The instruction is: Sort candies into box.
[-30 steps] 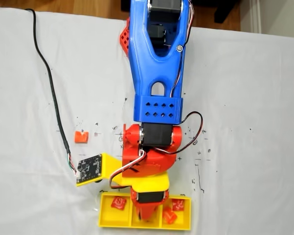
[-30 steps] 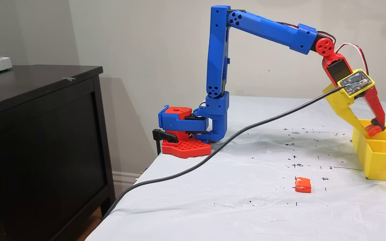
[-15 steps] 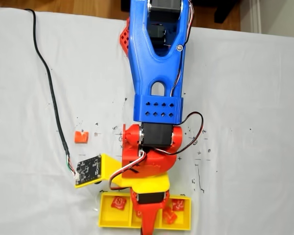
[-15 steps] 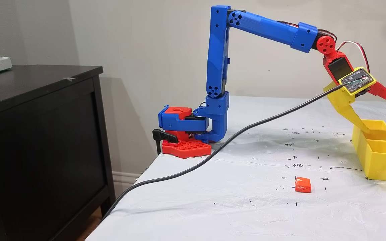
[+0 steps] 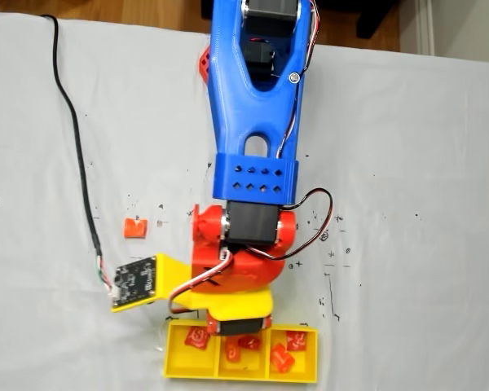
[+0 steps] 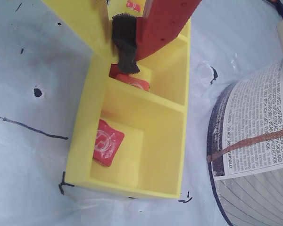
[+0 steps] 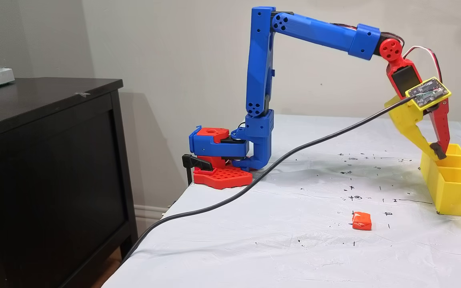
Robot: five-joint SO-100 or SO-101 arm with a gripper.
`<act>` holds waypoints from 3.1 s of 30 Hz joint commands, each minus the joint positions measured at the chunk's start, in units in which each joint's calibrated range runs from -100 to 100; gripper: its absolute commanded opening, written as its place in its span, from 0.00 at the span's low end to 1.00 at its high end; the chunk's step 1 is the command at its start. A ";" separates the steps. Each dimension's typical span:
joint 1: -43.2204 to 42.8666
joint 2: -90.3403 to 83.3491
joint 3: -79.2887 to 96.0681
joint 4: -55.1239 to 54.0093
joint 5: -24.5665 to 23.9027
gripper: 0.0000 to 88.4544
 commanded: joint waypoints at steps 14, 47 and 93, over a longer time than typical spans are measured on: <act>11.47 -16.37 -4.77 20.41 13.09 0.00; 29.05 -0.76 -3.41 22.70 21.10 0.01; 27.69 10.86 -4.23 20.74 21.98 0.27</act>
